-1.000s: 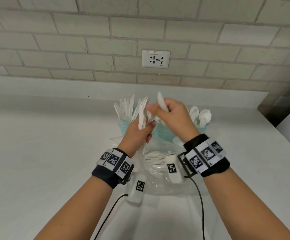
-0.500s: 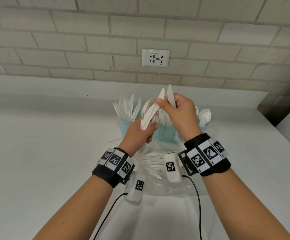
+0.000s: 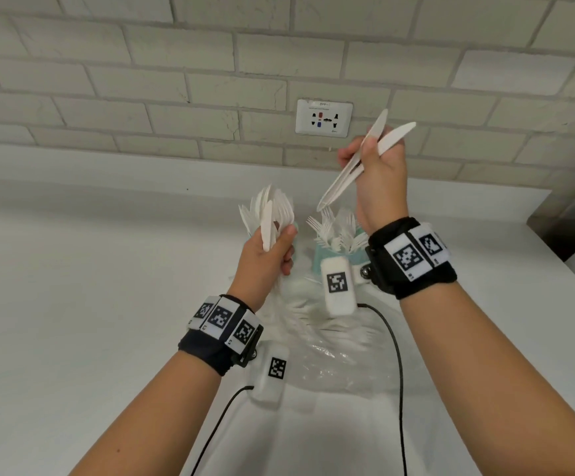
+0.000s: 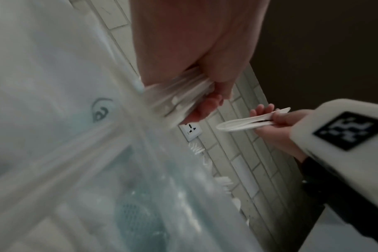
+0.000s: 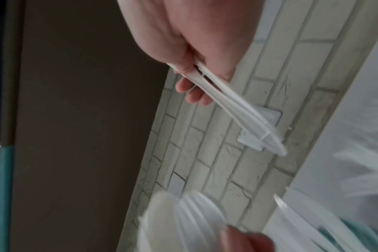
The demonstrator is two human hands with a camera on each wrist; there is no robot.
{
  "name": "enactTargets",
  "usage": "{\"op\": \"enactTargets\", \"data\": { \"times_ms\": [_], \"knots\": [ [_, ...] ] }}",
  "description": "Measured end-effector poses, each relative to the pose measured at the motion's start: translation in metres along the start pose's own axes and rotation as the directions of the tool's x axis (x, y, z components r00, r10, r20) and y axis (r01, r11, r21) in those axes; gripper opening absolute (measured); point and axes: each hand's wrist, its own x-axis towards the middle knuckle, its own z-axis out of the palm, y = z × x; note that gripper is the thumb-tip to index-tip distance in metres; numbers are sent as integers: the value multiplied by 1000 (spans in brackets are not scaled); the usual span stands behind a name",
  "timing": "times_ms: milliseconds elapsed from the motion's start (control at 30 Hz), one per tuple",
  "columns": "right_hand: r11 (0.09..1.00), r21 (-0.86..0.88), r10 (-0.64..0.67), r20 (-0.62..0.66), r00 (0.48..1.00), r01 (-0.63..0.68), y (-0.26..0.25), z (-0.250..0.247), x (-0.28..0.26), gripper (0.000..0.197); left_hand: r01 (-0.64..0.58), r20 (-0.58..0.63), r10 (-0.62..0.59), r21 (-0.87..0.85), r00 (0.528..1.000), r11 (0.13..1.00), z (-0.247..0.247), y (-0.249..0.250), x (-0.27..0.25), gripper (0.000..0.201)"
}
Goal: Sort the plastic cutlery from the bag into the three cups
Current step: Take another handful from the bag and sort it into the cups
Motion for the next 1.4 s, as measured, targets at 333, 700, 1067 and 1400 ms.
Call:
{"op": "enactTargets", "data": {
  "times_ms": [333, 700, 1067, 1400],
  "knots": [
    [875, -476, 249, 289, 925, -87, 83, 44, -20, 19, -18, 44, 20, -54, 999, 998, -26, 9, 1, 7],
    [853, -519, 242, 309, 920, -50, 46, 32, -18, 33, -29, 60, 28, 27, 998, 999, -21, 5, 7, 17],
    [821, -565, 406, 475, 781, -84, 10, 5, -19, 6, 37, 232, -69, 139, 970, 990, -4, 7, 7, 16],
    [884, -460, 237, 289, 927, -83, -13, -25, -8, 8, 51, 297, -110, 200, 949, 979, 5, -3, 10, 16]
  ]
}}
